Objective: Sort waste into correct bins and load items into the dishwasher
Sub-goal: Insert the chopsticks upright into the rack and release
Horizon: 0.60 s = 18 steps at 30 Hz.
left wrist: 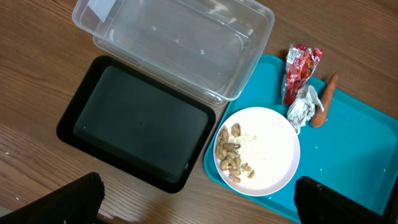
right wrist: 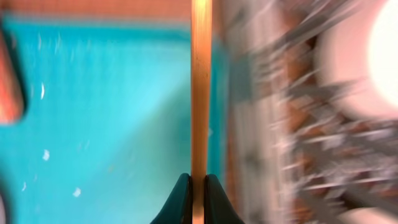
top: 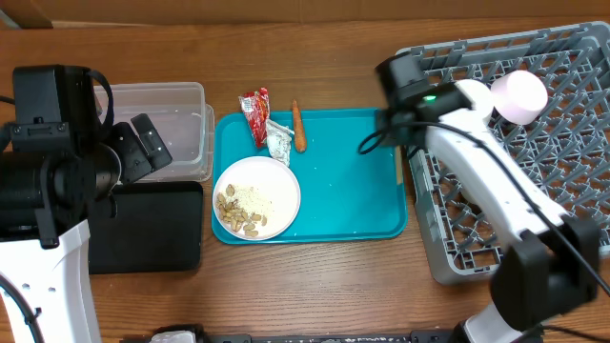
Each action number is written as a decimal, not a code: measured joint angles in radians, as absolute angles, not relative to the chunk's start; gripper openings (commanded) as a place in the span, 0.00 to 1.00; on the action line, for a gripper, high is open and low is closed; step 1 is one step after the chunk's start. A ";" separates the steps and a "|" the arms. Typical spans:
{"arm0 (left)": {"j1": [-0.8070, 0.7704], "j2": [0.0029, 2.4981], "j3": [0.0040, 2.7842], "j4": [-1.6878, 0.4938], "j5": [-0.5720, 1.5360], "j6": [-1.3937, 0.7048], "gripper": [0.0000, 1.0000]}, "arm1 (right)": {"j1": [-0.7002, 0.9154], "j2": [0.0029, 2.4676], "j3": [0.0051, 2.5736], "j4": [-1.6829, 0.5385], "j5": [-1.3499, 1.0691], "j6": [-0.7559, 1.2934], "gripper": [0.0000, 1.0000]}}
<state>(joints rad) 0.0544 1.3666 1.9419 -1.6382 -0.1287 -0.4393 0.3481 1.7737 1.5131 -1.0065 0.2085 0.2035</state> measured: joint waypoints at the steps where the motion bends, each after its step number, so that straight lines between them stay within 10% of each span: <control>1: 0.054 1.367 1.942 -1.639 -0.129 -0.439 1.00 | 0.328 1.758 1.518 -1.003 0.228 0.184 0.04; 11: 0.054 1.367 1.942 -1.639 -0.129 -0.439 1.00 | 0.176 1.804 1.518 -0.967 0.249 -0.114 0.04; 14: 0.054 1.367 1.942 -1.638 -0.129 -0.439 1.00 | 0.186 1.811 1.518 -0.970 0.234 -0.152 0.41; 18: 0.054 1.367 1.942 -1.639 -0.129 -0.439 1.00 | 0.215 1.811 1.518 -0.987 0.233 -0.163 0.50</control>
<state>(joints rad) 0.0544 1.3666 1.9419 -1.6386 -0.1287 -0.4393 0.2146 1.8107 1.5181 -0.9867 0.2325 -0.1635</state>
